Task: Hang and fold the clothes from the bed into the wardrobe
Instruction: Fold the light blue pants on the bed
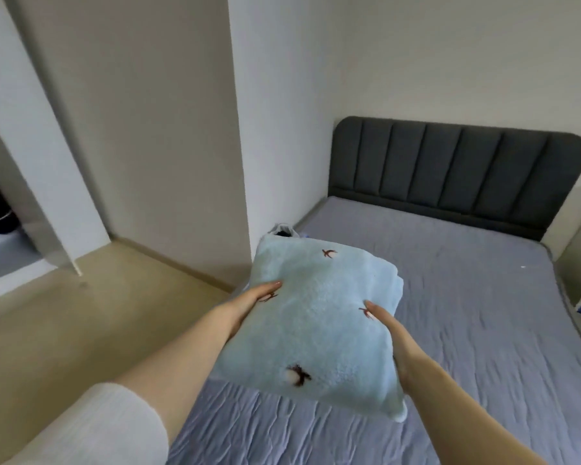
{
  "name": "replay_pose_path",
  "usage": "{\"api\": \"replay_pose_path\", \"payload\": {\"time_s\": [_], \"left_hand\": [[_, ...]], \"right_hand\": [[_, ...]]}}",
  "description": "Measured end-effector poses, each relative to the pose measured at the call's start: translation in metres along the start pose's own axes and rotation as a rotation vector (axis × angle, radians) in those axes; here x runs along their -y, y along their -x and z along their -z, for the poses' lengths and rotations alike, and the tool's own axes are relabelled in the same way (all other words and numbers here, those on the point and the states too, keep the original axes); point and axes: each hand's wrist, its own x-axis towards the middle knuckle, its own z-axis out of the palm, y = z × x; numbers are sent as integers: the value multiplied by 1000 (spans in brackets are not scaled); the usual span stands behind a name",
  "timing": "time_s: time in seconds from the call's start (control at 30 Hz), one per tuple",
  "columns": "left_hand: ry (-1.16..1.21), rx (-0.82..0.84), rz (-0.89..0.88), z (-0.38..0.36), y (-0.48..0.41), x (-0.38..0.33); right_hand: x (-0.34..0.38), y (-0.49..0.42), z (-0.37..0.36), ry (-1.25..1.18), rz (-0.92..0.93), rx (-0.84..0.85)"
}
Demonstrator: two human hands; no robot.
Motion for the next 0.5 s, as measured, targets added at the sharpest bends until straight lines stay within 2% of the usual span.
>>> {"api": "replay_pose_path", "payload": {"time_s": [0.3,0.5], "left_hand": [[163,-313,-50,172,79,15],[271,-423,-98,304,138,15]], "right_hand": [[-38,-69,-167,174,-104,289],[-76,-106,-307,245,-144,456]]}}
